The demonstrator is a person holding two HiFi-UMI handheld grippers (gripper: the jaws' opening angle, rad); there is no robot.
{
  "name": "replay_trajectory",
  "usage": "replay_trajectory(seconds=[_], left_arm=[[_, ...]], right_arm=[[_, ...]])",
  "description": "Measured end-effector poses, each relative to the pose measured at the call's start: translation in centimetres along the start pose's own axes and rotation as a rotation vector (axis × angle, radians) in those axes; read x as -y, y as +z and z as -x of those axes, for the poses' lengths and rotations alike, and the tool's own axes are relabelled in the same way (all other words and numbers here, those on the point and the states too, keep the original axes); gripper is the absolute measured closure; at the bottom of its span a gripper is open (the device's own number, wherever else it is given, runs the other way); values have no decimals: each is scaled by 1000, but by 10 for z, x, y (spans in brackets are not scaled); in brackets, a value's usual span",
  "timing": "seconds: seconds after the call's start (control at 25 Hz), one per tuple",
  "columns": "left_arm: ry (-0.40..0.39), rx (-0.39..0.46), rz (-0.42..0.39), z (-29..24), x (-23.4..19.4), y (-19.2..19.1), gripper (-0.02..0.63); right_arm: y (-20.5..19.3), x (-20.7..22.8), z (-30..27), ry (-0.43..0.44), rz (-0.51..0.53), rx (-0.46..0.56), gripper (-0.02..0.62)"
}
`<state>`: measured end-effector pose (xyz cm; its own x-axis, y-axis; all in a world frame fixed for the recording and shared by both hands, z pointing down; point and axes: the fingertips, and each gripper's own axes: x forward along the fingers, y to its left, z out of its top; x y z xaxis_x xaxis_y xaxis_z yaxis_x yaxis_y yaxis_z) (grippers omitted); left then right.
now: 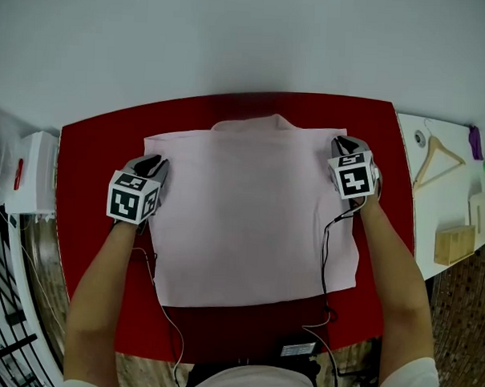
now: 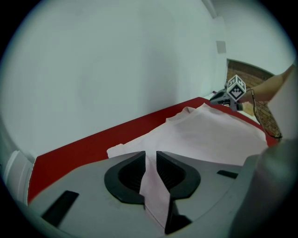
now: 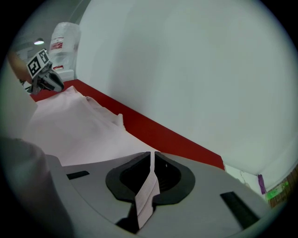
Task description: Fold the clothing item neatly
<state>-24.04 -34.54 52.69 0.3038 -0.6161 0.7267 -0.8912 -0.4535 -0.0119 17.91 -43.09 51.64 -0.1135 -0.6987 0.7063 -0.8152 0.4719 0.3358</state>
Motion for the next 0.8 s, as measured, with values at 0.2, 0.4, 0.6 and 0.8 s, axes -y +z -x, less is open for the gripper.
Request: replay_trajectory(seconds=[0.2, 0.4, 0.6, 0.8], left_arm=[[-12, 8, 33, 29, 14, -22, 548], [-32, 0, 71, 47, 31, -50, 548], [-52, -4, 84, 55, 46, -64, 548], [-74, 2, 90, 63, 60, -66, 549]], right_arm=[[-23, -12, 34, 21, -8, -7, 563], [-52, -25, 57, 33, -7, -34, 563], [-61, -34, 71, 38, -11, -38, 563], [-67, -48, 83, 57, -1, -42, 563]])
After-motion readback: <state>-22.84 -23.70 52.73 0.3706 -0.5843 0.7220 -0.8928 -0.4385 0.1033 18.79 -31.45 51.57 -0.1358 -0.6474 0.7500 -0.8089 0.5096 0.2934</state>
